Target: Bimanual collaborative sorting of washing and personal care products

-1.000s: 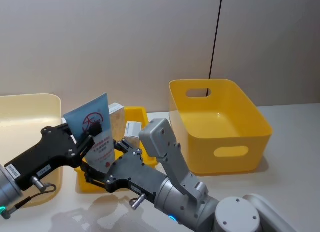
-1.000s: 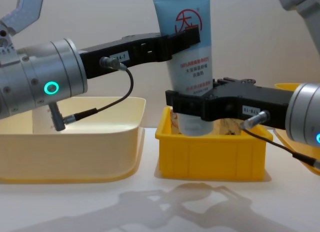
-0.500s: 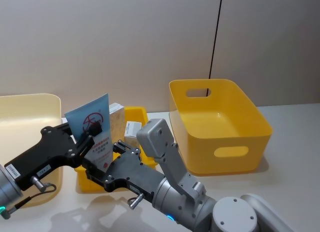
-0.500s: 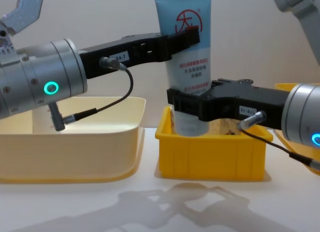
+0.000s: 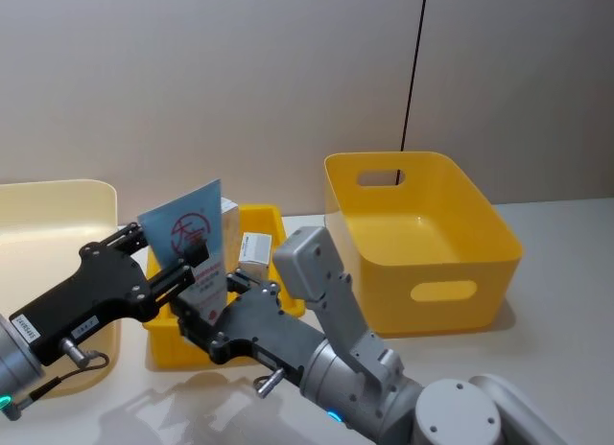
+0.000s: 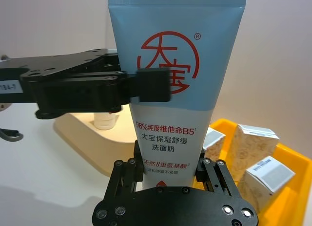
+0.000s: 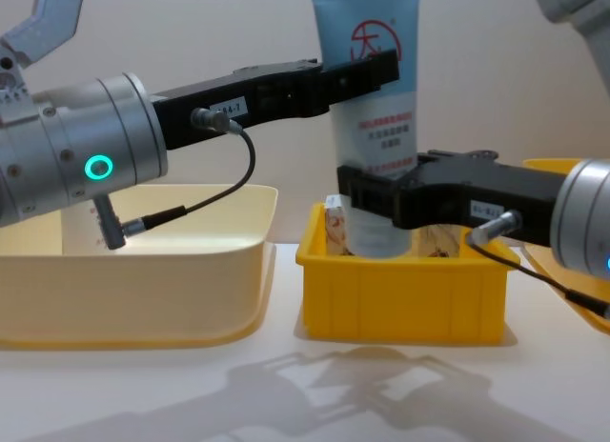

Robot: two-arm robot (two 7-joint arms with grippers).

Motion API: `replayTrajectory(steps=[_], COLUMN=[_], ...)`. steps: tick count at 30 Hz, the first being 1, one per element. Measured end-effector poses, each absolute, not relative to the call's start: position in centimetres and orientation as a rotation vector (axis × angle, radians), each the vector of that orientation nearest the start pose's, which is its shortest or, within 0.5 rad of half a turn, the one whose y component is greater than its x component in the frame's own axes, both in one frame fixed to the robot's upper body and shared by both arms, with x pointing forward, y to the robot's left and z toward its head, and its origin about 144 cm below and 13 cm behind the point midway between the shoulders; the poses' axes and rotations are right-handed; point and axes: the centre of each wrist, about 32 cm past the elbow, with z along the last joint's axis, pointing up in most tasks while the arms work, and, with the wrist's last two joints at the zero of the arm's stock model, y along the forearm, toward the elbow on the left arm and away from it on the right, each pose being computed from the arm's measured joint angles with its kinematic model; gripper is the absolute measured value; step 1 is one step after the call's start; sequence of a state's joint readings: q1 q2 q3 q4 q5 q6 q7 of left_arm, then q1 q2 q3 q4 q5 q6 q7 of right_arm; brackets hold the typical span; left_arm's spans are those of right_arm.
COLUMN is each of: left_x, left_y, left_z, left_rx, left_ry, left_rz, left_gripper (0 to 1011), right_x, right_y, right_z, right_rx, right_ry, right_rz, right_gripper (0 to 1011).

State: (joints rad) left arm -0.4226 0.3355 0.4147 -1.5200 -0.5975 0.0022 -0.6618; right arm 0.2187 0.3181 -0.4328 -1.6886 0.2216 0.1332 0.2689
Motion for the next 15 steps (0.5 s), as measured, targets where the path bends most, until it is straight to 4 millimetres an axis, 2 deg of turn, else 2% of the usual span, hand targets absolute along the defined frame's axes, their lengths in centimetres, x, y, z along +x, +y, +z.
replayTrajectory(steps=[2, 3, 4, 6, 7, 9, 11, 12, 15], left_x=[54.5, 54.5, 54.5, 54.5, 54.5, 54.5, 54.5, 54.5, 54.5], left_y=[20.6, 20.6, 20.6, 20.7, 20.7, 20.7, 20.7, 20.7, 20.7], left_z=[125.3, 125.3, 125.3, 125.3, 125.3, 125.3, 125.3, 125.3, 125.3], left_rx=[-0.232, -0.232, -0.232, -0.232, -0.232, -0.232, -0.232, -0.232, -0.232], left_ry=[-0.09, -0.09, -0.09, -0.09, -0.09, -0.09, -0.09, -0.091, -0.09], left_rz=[0.512, 0.512, 0.512, 0.512, 0.512, 0.512, 0.512, 0.513, 0.513], left_gripper=[633, 692, 692, 758, 817, 830, 881, 939, 1002], right_x=[48.3, 48.3, 48.2, 48.1, 48.1, 48.0, 47.8, 47.7, 47.6], right_y=[-18.0, -18.1, -18.2, -18.4, -18.5, -18.7, -19.0, -19.2, -19.7], right_z=[122.0, 122.0, 122.0, 122.1, 122.1, 122.1, 122.1, 122.1, 122.3], right_rx=[-0.067, -0.066, -0.065, -0.062, -0.062, -0.06, -0.059, -0.059, -0.055], right_ry=[-0.157, -0.156, -0.157, -0.158, -0.158, -0.159, -0.161, -0.163, -0.171], right_rz=[-0.886, -0.892, -0.898, -0.916, -0.922, -0.936, -0.958, -0.973, -1.01], right_gripper=[551, 551, 545, 531, 527, 516, 506, 505, 483])
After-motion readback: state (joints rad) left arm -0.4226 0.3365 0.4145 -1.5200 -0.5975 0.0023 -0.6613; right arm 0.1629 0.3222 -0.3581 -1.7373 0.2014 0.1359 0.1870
